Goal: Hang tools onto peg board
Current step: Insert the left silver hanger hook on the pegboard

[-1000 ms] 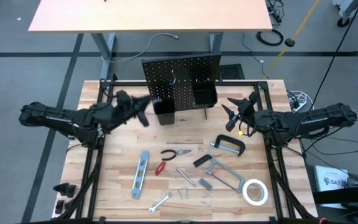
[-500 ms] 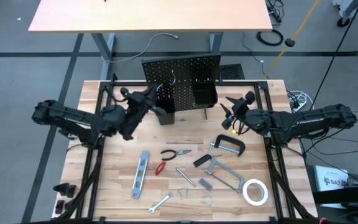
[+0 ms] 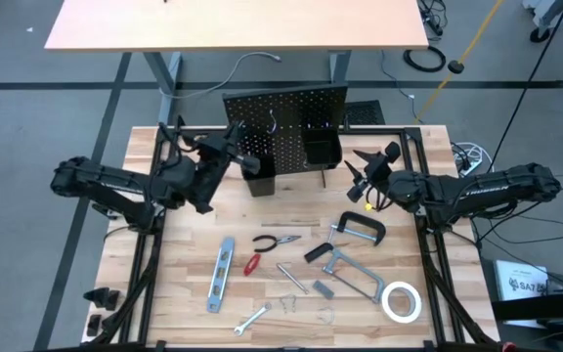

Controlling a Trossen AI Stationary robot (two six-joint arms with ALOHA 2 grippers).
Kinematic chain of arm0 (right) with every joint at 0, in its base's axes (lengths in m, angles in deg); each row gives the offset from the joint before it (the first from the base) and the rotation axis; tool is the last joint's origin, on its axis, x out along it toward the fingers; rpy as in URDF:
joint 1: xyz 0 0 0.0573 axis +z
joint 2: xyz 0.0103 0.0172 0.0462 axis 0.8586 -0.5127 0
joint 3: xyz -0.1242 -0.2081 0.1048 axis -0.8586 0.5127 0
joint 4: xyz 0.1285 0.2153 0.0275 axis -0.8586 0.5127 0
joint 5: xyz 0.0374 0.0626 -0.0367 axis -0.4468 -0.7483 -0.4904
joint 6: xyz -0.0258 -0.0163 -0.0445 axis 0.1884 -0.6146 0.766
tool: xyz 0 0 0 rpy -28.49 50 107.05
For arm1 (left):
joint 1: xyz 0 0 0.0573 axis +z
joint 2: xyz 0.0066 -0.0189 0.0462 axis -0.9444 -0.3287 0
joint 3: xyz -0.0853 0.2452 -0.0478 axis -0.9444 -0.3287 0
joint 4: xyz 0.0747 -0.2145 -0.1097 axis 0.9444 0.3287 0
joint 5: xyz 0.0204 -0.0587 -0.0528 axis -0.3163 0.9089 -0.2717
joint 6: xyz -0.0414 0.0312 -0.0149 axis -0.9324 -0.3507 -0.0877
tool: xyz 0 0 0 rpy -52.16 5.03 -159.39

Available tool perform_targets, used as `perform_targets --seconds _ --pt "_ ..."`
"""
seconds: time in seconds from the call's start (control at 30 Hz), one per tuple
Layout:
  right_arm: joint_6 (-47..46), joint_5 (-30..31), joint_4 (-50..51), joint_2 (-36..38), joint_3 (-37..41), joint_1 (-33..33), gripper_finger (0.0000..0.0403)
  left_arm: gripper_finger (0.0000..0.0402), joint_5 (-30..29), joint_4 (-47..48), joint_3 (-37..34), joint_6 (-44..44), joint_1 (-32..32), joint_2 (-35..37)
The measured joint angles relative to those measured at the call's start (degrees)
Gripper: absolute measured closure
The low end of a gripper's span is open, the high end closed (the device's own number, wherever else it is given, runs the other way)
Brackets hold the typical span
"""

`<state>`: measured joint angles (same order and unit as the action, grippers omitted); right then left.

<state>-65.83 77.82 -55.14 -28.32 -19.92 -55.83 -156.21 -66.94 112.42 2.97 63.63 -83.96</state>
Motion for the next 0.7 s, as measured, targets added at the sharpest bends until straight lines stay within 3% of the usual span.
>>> perform_targets --seconds 0.1,0.43,0.7 --pt "0.9 0.0 -0.8 0.0 0.0 0.0 0.0236 0.04 3.5 1.1 0.0 -3.0 1.2 0.0" --pt "1.4 0.0 0.0 0.0 -0.2 0.0 0.0236 0.04 3.7 2.0 0.0 -3.6 3.1 0.3" --pt "1.2 0.0 0.7 0.0 -0.2 0.0 0.0236 0.04 -0.7 5.9 0.0 -4.5 3.1 0.3"
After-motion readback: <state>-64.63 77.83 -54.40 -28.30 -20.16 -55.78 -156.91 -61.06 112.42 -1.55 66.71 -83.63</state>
